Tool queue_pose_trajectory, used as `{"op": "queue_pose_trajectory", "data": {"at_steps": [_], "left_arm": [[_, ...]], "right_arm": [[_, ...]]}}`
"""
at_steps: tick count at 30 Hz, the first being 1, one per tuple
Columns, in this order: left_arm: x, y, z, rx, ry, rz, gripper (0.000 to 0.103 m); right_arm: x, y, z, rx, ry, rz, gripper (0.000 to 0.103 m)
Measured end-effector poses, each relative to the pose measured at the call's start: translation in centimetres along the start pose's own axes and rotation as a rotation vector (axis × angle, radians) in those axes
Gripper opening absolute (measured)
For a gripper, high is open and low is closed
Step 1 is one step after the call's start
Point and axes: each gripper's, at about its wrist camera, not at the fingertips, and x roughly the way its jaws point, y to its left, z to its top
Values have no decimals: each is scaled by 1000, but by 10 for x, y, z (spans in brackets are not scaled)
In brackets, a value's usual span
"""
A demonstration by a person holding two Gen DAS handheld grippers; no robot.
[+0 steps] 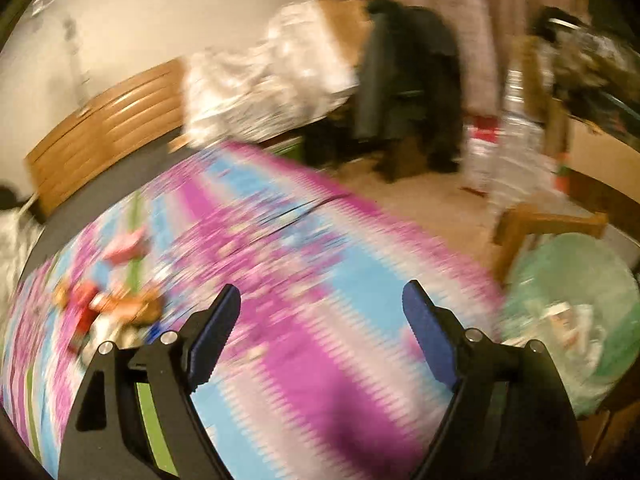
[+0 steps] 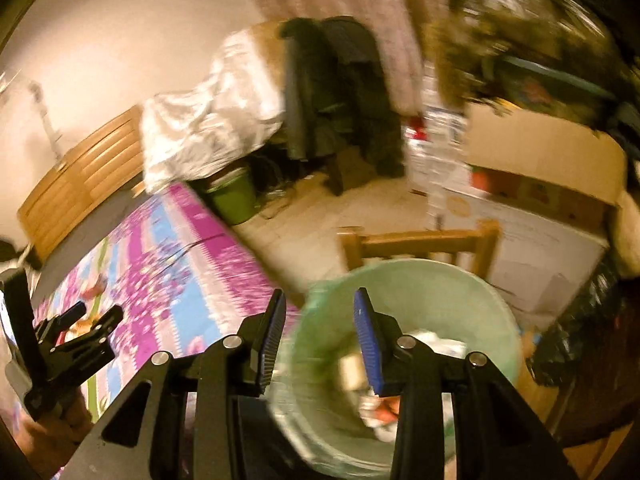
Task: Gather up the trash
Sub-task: 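Move both grippers back toward the trash on the quilt, then grasp the red cigarette box with left gripper while right grasps the blue bottle cap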
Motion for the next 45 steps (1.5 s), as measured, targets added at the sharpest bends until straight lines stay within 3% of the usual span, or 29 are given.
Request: {"op": "queue_pose_trajectory", "data": {"at_steps": [8, 12, 19, 22, 24, 26, 28, 30, 33, 35, 38, 41, 45], "left_arm": [[-14, 160, -94, -246, 155, 245, 80], [-28, 216, -136, -370, 207, 338, 80], [-40, 277, -175, -492, 237, 373, 80], [-36, 307, -177, -540, 233, 394, 80], [-34, 323, -176, -583, 223, 400, 80], [-26, 342, -174, -613, 219, 363, 80], [-8, 356, -165, -570, 221, 281, 80], [9, 370, -157, -494, 213, 199, 80], [42, 389, -138, -258, 210, 76, 80], [61, 400, -129, -170, 222, 5, 80], [91, 420, -114, -75, 238, -59, 80], [109, 432, -101, -50, 223, -155, 80], [136, 427, -94, 50, 237, -226, 80]], "right_arm": [[58, 143, -25, -246, 120, 198, 37], [85, 215, -54, -389, 182, 281, 37], [134, 329, -97, -601, 272, 417, 37], [158, 376, -112, -690, 303, 463, 46], [172, 400, -119, -736, 302, 484, 59], [191, 423, -125, -771, 320, 495, 60], [208, 436, -128, -777, 348, 499, 60], [226, 450, -128, -772, 368, 495, 60], [245, 465, -126, -770, 384, 489, 60], [252, 472, -125, -775, 386, 492, 61], [264, 483, -124, -781, 385, 496, 61], [272, 488, -123, -775, 385, 507, 61], [275, 490, -124, -774, 370, 511, 61]]}}
